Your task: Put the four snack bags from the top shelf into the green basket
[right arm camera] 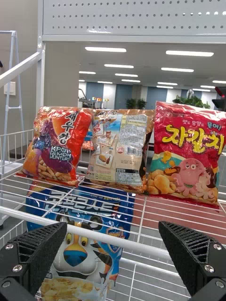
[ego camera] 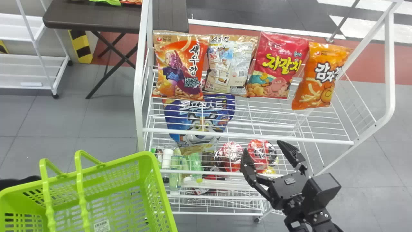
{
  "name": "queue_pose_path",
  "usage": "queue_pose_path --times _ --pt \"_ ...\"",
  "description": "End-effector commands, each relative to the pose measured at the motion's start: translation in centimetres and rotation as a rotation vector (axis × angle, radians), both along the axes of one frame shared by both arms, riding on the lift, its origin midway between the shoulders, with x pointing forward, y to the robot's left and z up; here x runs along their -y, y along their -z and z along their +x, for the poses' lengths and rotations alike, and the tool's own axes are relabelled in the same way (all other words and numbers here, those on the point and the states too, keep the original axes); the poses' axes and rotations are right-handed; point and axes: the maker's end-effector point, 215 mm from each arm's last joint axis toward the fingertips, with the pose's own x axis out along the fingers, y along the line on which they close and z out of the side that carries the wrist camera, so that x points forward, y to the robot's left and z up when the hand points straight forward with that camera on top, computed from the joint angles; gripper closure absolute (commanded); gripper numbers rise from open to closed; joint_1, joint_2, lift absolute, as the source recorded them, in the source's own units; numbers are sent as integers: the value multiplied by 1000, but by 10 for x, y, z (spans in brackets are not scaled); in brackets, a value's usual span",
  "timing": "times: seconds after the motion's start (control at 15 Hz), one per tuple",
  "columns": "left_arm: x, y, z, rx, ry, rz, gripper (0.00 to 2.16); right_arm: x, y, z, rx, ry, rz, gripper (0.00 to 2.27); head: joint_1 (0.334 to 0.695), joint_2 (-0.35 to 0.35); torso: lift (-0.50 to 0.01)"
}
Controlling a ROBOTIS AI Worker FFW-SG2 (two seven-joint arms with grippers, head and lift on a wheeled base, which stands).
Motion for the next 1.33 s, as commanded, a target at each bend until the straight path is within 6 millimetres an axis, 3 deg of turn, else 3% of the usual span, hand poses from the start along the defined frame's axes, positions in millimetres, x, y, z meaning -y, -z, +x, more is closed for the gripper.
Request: queue_pose_path --times 0.0,0.73,0.93,1.27 --pt "0 -1 -2 -1 6 -6 2145 -3 0 -1 -1 -5 2 90 695 -185 0" --pt "-1 -1 -2 -4 11 -3 2145 -19 -2 0 -3 -25 26 93 695 -156 0" --pt "-1 -1 -3 -4 12 -2 2145 -39 -12 28 -3 -45 79 90 695 -143 0" --pt "-10 5 -5 -18 -8 9 2145 -74 -32 111 -28 -73 110 90 695 -70 0"
